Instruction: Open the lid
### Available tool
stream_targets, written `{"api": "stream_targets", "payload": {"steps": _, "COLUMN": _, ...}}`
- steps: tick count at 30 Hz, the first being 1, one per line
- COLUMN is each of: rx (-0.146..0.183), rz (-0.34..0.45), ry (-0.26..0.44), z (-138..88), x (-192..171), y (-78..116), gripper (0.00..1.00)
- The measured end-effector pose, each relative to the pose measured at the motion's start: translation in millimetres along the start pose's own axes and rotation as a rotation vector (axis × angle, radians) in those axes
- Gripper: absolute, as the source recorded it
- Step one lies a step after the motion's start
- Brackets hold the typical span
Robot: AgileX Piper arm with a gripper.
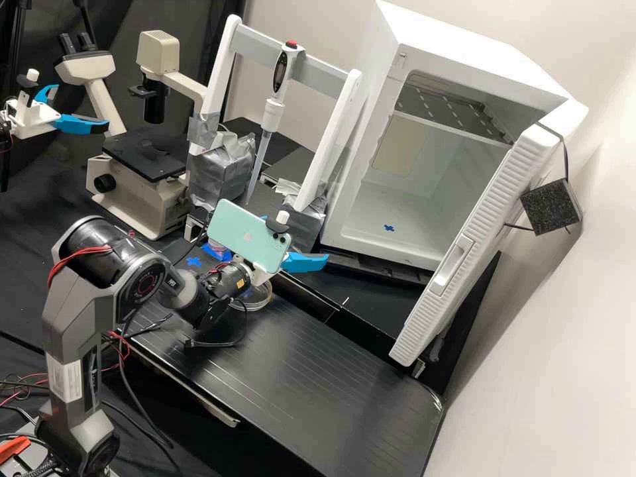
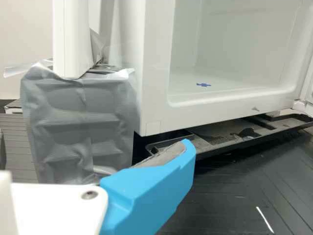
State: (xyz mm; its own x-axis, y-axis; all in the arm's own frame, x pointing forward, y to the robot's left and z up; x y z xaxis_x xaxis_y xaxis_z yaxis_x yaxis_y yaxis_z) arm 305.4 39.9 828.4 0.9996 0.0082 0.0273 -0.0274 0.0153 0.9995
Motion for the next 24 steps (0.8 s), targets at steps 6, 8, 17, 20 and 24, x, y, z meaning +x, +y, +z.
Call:
{"api": "stream_targets", "payload": {"steps": 6, "rx": 0.000, "rz": 0.000, "ry": 0.000, "z": 0.0, "x": 0.0, "y": 0.0, "gripper": 1.00}}
{"api": "stream_targets", "payload": {"steps": 8, "rx": 0.000, "rz": 0.000, "ry": 0.000, "z": 0.4, "x": -0.6, "y": -0.4, "gripper": 1.00}}
{"api": "stream_targets", "payload": {"steps": 17, "rx": 0.007, "rz": 0.063, "ry": 0.033, "z": 14.0, "x": -44.3, "y": 21.5, "gripper": 1.00}}
{"api": "stream_targets", "payload": {"steps": 20, "rx": 0.035, "rz": 0.100, "ry": 0.064, "z": 18.4, "x": -68.3, "y": 29.8, "gripper": 1.00}}
{"api": "stream_targets", "payload": {"steps": 24, "rx": 0.053, "rz": 0.134, "ry": 0.116, "z": 21.3, "x": -96.5, "y": 34.9, "gripper": 1.00}}
